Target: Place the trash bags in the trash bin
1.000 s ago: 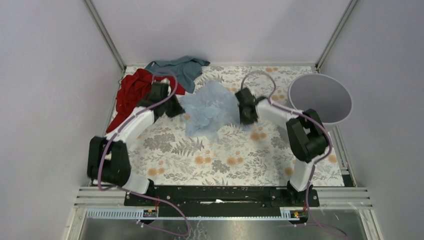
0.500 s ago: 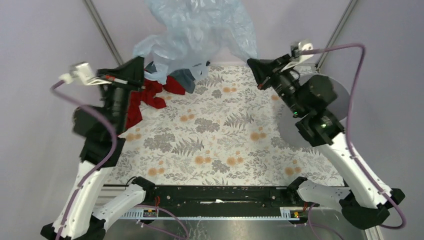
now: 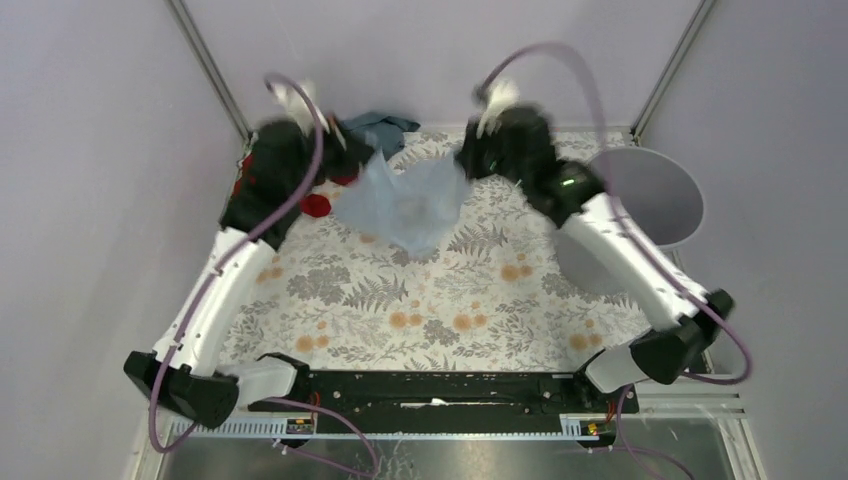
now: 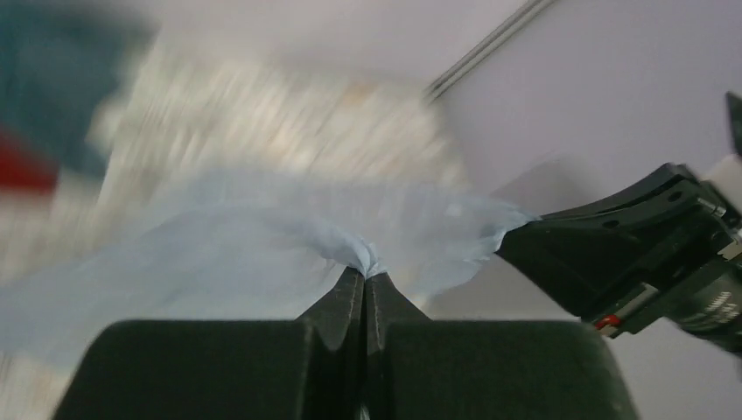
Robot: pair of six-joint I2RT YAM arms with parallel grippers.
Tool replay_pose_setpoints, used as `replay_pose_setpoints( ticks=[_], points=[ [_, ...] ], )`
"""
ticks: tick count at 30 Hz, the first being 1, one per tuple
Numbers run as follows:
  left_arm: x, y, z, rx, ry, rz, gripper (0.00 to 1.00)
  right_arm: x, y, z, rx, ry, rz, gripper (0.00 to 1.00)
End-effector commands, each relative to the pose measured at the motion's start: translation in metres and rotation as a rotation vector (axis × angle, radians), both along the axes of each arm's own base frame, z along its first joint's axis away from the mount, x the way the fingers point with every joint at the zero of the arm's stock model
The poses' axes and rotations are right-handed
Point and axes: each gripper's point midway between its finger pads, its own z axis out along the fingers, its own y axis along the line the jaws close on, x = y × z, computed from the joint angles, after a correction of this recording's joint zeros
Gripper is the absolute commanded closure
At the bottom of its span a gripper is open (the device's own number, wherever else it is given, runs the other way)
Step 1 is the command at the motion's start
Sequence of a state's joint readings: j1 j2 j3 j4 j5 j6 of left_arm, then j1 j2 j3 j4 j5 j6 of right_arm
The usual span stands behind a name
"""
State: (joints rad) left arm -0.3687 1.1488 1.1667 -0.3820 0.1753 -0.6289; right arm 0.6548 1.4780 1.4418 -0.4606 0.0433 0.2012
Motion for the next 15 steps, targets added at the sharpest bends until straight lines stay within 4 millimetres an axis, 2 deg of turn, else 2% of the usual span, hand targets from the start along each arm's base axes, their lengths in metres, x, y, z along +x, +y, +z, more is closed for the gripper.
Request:
replay_pose_setpoints(
  ticks=[1, 2, 4, 5, 6, 7, 8, 9, 10, 11, 12, 13, 14, 15],
  points=[
    [-0.087, 0.004, 0.332, -0.239, -0.821, -0.187, 1.0, -0.041, -0.017, 0.274, 0.371, -0.539, 0.065, 1.0],
    [-0.108, 0.01, 0.35, -0.264, -0.907, -0.194, 1.0, -0.055, -0.022, 0.298, 0.42, -0.59, 0.092, 1.0],
    [-0.139, 0.024, 0.358, -0.293, -1.034, -0.178, 1.0, -0.077, -0.028, 0.319, 0.49, -0.662, 0.141, 1.0],
    [-0.137, 0.033, 0.346, -0.302, -1.042, -0.119, 1.0, -0.083, -0.028, 0.313, 0.507, -0.679, 0.162, 1.0],
    [-0.124, 0.044, 0.324, -0.308, -0.989, -0.028, 1.0, -0.087, -0.028, 0.304, 0.517, -0.694, 0.177, 1.0],
    [-0.101, 0.051, 0.291, -0.298, -0.876, 0.066, 1.0, -0.083, -0.025, 0.279, 0.511, -0.674, 0.174, 1.0],
    [-0.07, 0.056, 0.241, -0.248, -0.712, 0.152, 1.0, -0.076, -0.022, 0.25, 0.499, -0.643, 0.158, 1.0],
    [-0.045, 0.056, 0.185, -0.177, -0.547, 0.205, 1.0, -0.067, -0.019, 0.21, 0.47, -0.577, 0.132, 1.0],
    [-0.027, 0.053, 0.118, -0.102, -0.363, 0.23, 1.0, -0.055, -0.012, 0.156, 0.419, -0.477, 0.108, 1.0],
    [-0.019, 0.049, 0.054, -0.047, -0.196, 0.228, 1.0, -0.046, -0.007, 0.102, 0.36, -0.368, 0.087, 1.0],
    [-0.022, 0.044, 0.001, -0.017, -0.062, 0.205, 1.0, -0.043, -0.002, 0.043, 0.292, -0.241, 0.073, 1.0],
    [-0.035, 0.029, -0.039, -0.038, 0.034, 0.117, 1.0, -0.046, -0.002, -0.005, 0.236, -0.123, 0.064, 1.0],
    [-0.048, 0.02, -0.064, -0.076, 0.083, 0.065, 1.0, -0.053, -0.001, -0.038, 0.21, -0.027, 0.055, 1.0],
    [-0.061, 0.015, -0.083, -0.118, 0.117, 0.033, 1.0, -0.063, -0.003, -0.061, 0.207, 0.036, 0.044, 1.0]
  ],
)
